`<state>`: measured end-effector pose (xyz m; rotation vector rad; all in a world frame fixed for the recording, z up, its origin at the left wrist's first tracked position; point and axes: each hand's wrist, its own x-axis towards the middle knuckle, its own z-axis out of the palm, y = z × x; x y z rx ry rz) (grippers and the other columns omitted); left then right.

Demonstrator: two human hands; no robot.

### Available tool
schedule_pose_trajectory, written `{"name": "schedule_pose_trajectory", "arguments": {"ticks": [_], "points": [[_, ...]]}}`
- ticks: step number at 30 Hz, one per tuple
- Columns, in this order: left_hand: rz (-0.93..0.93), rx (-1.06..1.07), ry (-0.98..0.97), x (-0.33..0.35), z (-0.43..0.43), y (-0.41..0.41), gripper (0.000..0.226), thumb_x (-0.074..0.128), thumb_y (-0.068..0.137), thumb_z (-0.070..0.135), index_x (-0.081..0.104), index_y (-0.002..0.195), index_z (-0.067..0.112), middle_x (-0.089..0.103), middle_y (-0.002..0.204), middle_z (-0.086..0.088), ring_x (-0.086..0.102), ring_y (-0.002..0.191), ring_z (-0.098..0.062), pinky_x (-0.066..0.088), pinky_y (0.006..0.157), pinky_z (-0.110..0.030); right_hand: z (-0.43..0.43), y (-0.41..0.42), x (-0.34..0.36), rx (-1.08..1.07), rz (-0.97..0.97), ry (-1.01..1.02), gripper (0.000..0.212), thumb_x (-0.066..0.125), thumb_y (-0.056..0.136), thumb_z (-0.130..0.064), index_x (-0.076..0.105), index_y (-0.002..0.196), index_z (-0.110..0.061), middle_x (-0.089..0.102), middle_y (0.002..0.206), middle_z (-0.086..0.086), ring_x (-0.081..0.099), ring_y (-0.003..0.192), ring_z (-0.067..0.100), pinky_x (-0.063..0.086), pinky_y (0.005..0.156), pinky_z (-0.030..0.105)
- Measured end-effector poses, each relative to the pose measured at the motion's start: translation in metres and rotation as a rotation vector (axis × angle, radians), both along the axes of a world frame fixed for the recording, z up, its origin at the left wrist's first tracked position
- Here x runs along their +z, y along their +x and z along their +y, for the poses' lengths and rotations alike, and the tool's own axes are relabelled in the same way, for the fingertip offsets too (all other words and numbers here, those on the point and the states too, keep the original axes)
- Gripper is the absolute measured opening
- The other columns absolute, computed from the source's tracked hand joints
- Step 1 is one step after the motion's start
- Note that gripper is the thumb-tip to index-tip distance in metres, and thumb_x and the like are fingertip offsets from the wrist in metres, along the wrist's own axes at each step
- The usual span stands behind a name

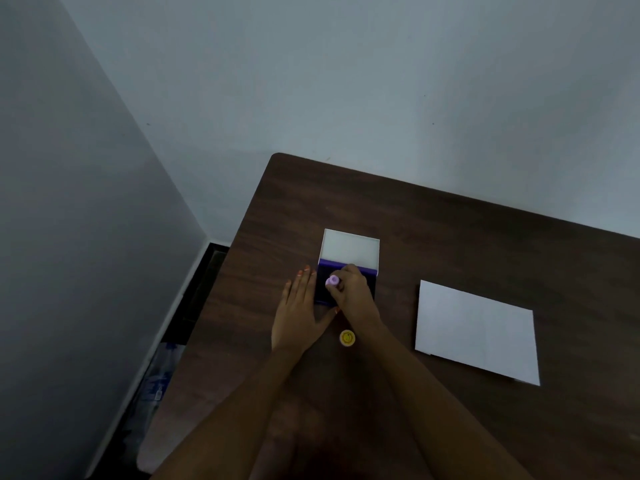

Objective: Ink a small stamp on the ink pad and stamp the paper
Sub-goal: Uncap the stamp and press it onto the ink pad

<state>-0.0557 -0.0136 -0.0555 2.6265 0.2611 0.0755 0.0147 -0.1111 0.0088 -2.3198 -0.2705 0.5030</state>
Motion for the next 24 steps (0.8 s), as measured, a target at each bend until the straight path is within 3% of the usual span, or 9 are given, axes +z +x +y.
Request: {"name": "schedule_pose_trajectory", "arguments": {"ticks": [4, 6, 9, 11, 13, 15, 19, 24], "points": [[-0.016, 0.004, -0.017, 0.000, 0.000, 0.000, 0.080, 0.044, 0.083, 0.059, 0.012, 0.143, 0.017, 0.019, 0.153, -0.007, 0.013, 0.140, -0.014, 0.003, 0.113, -0.030, -0.005, 0.005, 0.002, -0.020, -0.024, 0.036, 0.020, 0.059, 0.083, -0.012, 0.060, 0.099, 0.000, 0.060, 0.109, 0.019, 0.054, 0.096, 0.022, 0.038, 0.081, 0.024], [-0.028, 0.005, -0.019, 0.001, 0.000, 0.000, 0.081, 0.044, 0.082, 0.059, 0.011, 0.143, 0.017, 0.020, 0.153, -0.007, 0.013, 0.140, -0.013, 0.002, 0.112, -0.029, -0.013, 0.007, 0.006, -0.175, 0.041, 0.164, 0.022, 0.063, 0.081, -0.016, 0.062, 0.099, -0.004, 0.063, 0.105, 0.014, 0.054, 0.094, 0.017, 0.040, 0.076, 0.021], [-0.041, 0.022, -0.039, 0.001, 0.000, -0.001, 0.082, 0.043, 0.082, 0.061, 0.010, 0.143, 0.017, 0.022, 0.153, -0.008, 0.015, 0.140, -0.014, 0.003, 0.112, -0.029, -0.028, 0.008, 0.015, -0.432, 0.369, 0.482, 0.020, 0.067, 0.077, -0.023, 0.064, 0.094, -0.014, 0.065, 0.101, 0.006, 0.058, 0.097, 0.019, 0.047, 0.081, 0.026], [-0.046, 0.029, -0.049, 0.002, -0.002, -0.001, 0.081, 0.041, 0.083, 0.061, 0.009, 0.143, 0.018, 0.021, 0.153, -0.008, 0.013, 0.140, -0.013, 0.003, 0.112, -0.029, -0.040, 0.009, 0.022, -0.582, 0.672, 0.794, 0.018, 0.063, 0.080, -0.017, 0.062, 0.096, -0.012, 0.063, 0.099, 0.008, 0.059, 0.096, 0.018, 0.050, 0.081, 0.026], [-0.054, 0.038, -0.053, 0.001, -0.001, -0.001, 0.079, 0.040, 0.084, 0.061, 0.009, 0.143, 0.018, 0.022, 0.152, -0.008, 0.013, 0.139, -0.012, 0.003, 0.112, -0.029, -0.051, 0.009, 0.023, -0.739, 0.916, 1.078, 0.023, 0.059, 0.081, -0.009, 0.058, 0.104, -0.006, 0.062, 0.097, 0.012, 0.059, 0.091, 0.018, 0.055, 0.071, 0.025], [-0.062, 0.047, -0.059, 0.001, -0.002, -0.001, 0.077, 0.040, 0.084, 0.059, 0.011, 0.143, 0.020, 0.024, 0.152, -0.007, 0.014, 0.139, -0.012, 0.004, 0.112, -0.029, -0.062, 0.006, 0.024, -0.768, 1.042, 1.238, 0.028, 0.061, 0.077, -0.004, 0.059, 0.105, -0.004, 0.065, 0.096, 0.015, 0.062, 0.087, 0.018, 0.059, 0.064, 0.024], [-0.065, 0.060, -0.070, 0.001, -0.002, 0.001, 0.074, 0.044, 0.085, 0.056, 0.013, 0.142, 0.021, 0.026, 0.151, -0.006, 0.016, 0.139, -0.012, 0.006, 0.111, -0.029, -0.077, 0.000, 0.026, -0.734, 1.108, 1.397, 0.031, 0.066, 0.067, -0.005, 0.062, 0.098, -0.001, 0.073, 0.080, 0.018, 0.070, 0.070, 0.019, 0.058, 0.057, 0.025], [-0.082, 0.073, -0.093, 0.008, -0.013, 0.004, 0.072, 0.046, 0.087, 0.052, 0.013, 0.143, 0.020, 0.026, 0.151, -0.006, 0.016, 0.139, -0.012, 0.007, 0.112, -0.029, -0.106, 0.001, 0.029, -0.730, 1.097, 1.499, 0.031, 0.066, 0.068, -0.008, 0.061, 0.098, -0.002, 0.072, 0.083, 0.019, 0.069, 0.071, 0.018, 0.058, 0.056, 0.025]]}}
